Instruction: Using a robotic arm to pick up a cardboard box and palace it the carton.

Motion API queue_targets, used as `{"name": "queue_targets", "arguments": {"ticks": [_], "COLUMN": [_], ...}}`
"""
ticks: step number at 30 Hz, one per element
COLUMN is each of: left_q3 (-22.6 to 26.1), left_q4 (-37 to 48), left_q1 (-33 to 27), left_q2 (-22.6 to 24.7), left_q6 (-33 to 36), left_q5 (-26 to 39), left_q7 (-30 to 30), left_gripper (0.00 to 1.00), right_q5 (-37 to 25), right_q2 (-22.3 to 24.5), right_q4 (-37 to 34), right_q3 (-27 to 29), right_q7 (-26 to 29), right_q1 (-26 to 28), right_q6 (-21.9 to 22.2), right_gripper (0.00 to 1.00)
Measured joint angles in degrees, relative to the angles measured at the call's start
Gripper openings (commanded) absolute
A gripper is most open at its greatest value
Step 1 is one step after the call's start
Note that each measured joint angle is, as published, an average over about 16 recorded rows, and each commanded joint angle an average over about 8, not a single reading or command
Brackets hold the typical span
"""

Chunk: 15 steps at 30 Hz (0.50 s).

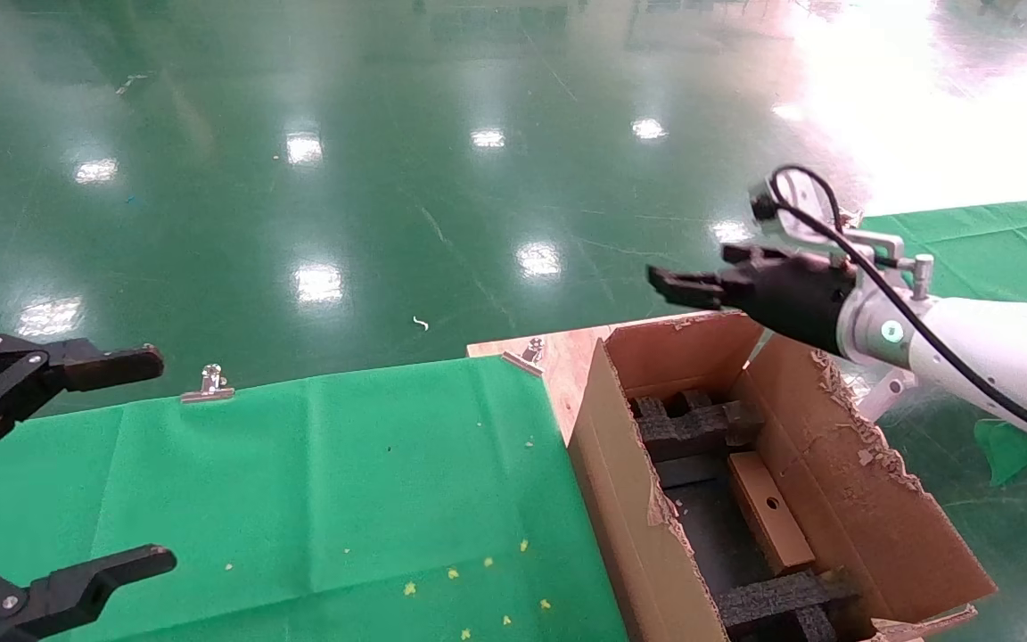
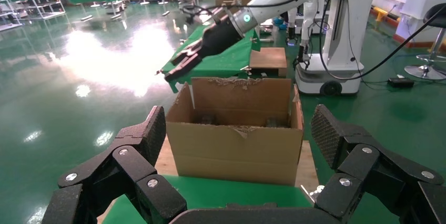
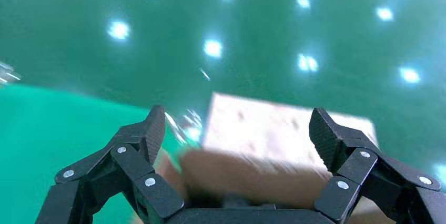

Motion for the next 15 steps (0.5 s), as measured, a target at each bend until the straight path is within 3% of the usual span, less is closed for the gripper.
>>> {"name": "queue_targets", "arguments": {"ticks": [8, 15], "left_q3": [0.0, 0.0], "left_q4": [0.0, 0.0], "left_q1": [0.0, 0.0], "left_q2": [0.0, 0.0], "left_q6": [0.0, 0.0], "left_q5": [0.0, 0.0], "left_q7": [0.0, 0.0], "left_gripper": [1.00, 1.00], "right_q5": [0.2, 1.6], "right_q2": [0.0, -0.3], "right_q4": [2.7, 2.8], "right_q3": [0.5, 3.0], "right_q7": [1.0, -1.1], "right_q1": [0.9, -0.3], "right_q6": [3.6, 2.0], "right_gripper": [1.00, 1.00]}}
